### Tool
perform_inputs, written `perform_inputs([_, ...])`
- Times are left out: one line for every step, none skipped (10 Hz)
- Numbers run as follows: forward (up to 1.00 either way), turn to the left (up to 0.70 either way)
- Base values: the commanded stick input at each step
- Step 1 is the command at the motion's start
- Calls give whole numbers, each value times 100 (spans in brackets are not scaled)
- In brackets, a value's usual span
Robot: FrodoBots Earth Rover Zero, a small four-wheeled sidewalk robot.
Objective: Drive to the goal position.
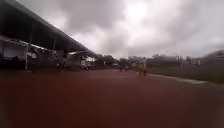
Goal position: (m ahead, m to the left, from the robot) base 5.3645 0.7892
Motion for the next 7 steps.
perform_inputs([50, 2])
perform_inputs([50, 2])
perform_inputs([50, 2])
perform_inputs([50, 2])
perform_inputs([50, 2])
perform_inputs([50, 2])
perform_inputs([50, 2])
